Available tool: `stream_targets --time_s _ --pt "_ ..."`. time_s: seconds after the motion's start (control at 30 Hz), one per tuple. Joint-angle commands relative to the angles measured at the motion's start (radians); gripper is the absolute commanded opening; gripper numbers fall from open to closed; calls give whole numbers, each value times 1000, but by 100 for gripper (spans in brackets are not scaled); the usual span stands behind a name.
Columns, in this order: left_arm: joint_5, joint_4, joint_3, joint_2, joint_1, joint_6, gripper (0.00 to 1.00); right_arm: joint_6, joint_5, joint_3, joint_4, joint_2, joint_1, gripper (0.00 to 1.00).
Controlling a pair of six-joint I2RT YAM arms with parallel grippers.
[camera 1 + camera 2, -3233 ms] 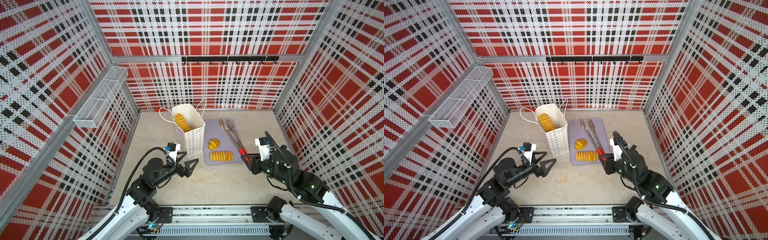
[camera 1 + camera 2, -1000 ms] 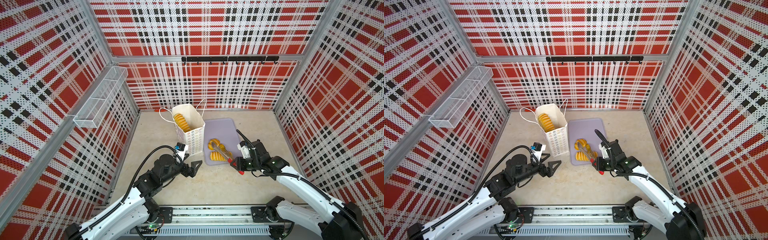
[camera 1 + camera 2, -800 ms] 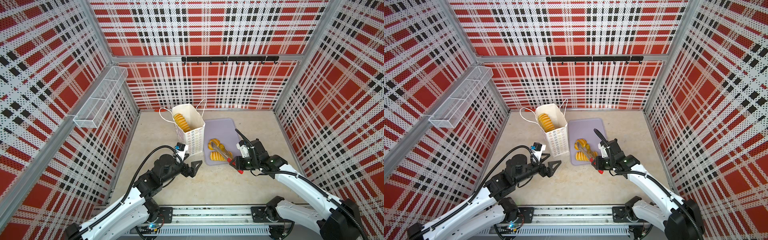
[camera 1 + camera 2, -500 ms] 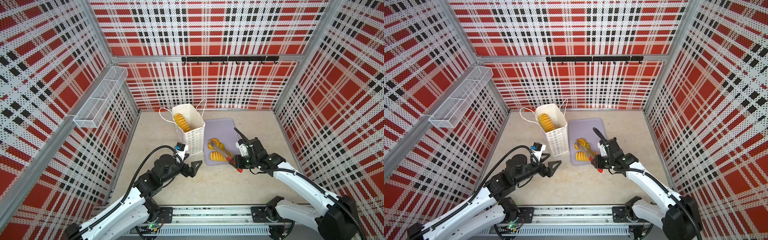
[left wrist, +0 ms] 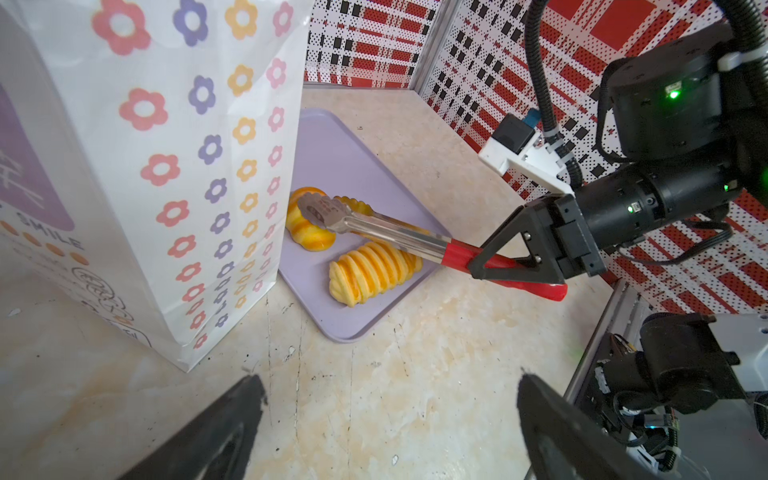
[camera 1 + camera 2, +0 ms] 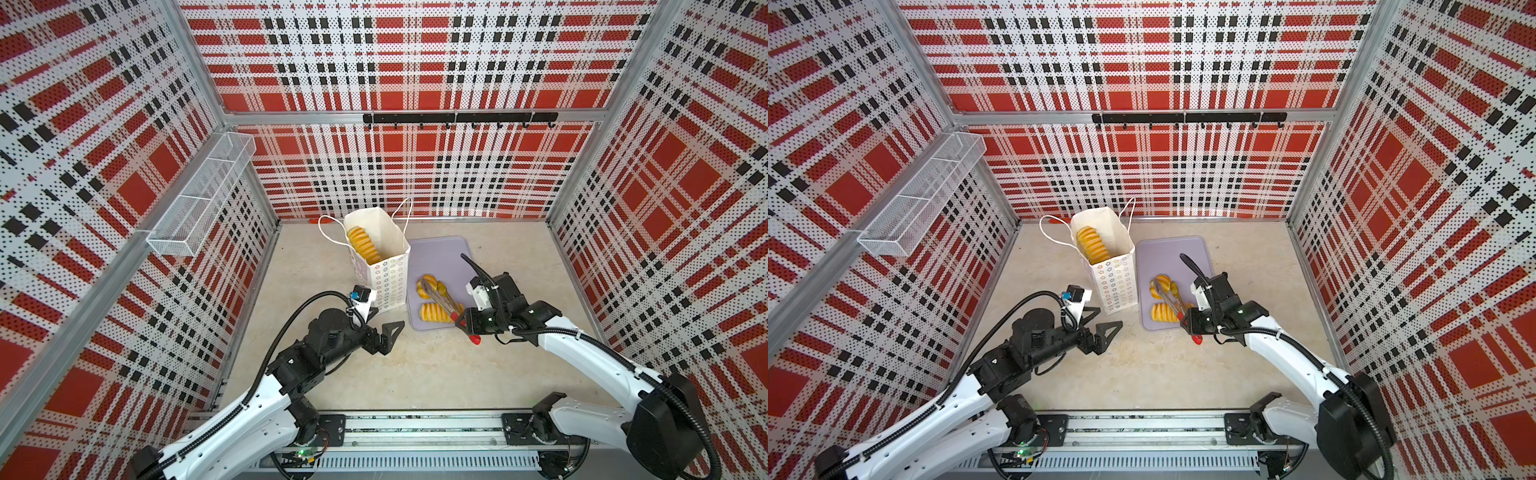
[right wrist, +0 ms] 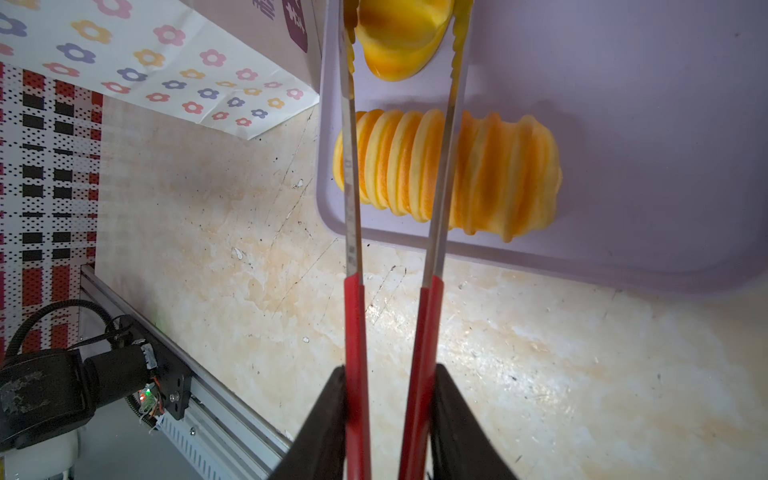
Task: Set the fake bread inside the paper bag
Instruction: 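Close the tongs on the round yellow bun and lift it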
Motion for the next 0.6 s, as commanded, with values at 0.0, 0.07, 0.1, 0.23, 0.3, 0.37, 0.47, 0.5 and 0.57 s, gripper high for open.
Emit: stream_targets --time_s 0.0,0.07,0.1,0.23,0.3,0.37,0.47,0.5,0.57 --pt "-5 -3 10 1 -4 18 98 -19 6 30 37 -11 -14 31" --pt "-5 -3 10 1 -4 18 98 -17 8 31 32 -29 -28 30" --pt "-5 -3 10 2 -4 18 98 -17 6 31 32 -39 -36 30" --pt "-6 -3 9 1 -4 18 98 -7 -7 22 31 -87 -68 29" --pt "-6 -3 10 0 -3 20 98 -3 -13 19 31 -115 -84 29" --pt "-7 -3 10 -3 -3 20 98 -1 -24 19 30 -149 -109 29" --pt "-11 -3 10 -12 0 20 98 7 -54 19 30 -205 -153 29" --pt "-11 -3 12 -17 2 20 98 8 -63 22 30 -222 -166 28" --pt "-7 -3 13 -33 8 23 98 8 -82 29 29 -261 -187 28"
